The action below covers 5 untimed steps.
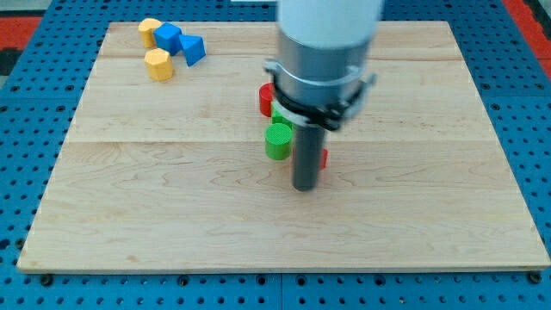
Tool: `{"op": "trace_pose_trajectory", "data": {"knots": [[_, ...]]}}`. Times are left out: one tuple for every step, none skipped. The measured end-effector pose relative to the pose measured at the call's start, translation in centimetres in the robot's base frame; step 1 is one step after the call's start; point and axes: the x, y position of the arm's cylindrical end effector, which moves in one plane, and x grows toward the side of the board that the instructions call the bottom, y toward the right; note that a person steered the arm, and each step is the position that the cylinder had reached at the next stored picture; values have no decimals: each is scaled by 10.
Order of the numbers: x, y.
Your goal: Push the red star along with the group of blocks up a bit
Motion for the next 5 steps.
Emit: {"op": "trace_pose_trajectory", "data": {"knots": [[-16,-15],[-29,-15],[-39,-6],[-9,-40],[1,-45]]}}
